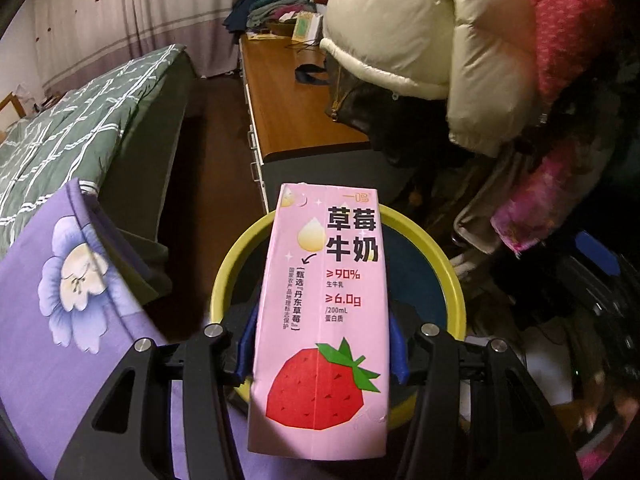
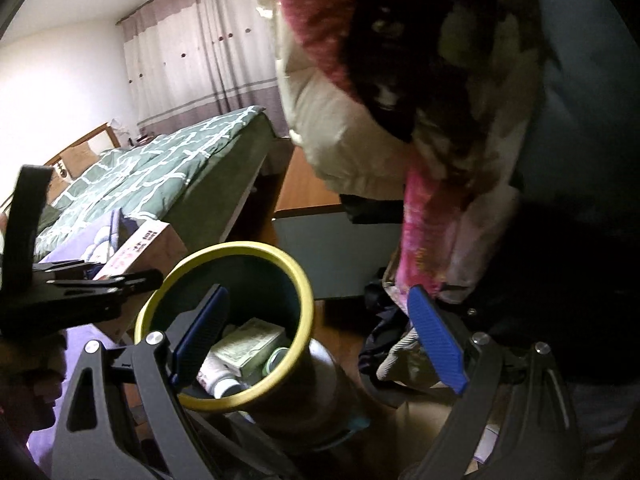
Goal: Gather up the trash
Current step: 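Carry the milk carton over the bin and open the left gripper, then grasp the green-lidded jar with the right gripper and lift it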
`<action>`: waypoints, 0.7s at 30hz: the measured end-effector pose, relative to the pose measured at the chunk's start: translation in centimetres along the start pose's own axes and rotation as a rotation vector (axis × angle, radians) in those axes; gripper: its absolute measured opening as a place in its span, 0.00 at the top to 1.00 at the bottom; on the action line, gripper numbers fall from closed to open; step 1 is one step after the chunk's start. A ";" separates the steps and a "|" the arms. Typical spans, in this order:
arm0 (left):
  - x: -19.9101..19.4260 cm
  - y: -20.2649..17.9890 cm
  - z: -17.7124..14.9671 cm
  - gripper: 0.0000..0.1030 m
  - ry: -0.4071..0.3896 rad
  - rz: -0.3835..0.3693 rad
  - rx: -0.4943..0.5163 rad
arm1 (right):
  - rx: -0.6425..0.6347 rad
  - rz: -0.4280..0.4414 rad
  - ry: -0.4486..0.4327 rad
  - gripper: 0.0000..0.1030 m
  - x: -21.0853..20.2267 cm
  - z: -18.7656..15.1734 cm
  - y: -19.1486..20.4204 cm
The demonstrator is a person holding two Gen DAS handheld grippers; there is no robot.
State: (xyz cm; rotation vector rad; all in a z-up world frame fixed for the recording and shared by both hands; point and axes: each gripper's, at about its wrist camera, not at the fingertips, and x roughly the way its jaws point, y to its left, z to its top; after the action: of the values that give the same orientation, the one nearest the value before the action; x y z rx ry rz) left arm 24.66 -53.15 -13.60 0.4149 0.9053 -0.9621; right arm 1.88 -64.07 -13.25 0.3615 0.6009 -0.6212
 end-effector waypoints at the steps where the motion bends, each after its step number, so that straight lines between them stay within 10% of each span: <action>1: 0.1 -0.1 0.3 0.25 -0.011 0.015 -0.012 | 0.004 0.001 0.003 0.16 0.1 0.0 -0.3; 11: -9.0 3.7 -3.6 0.09 -0.208 0.117 -0.086 | -0.026 0.053 0.029 0.16 1.4 -0.3 2.4; 21: -21.1 15.1 -16.8 0.06 -0.317 0.372 -0.325 | -0.161 0.225 0.065 0.16 2.0 -0.8 12.2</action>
State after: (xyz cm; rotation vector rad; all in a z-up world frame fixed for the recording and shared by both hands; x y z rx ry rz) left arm 24.01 -22.84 -7.33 0.1378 0.6496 -0.5077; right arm 10.61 -55.30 -13.46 0.2938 0.6577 -0.3438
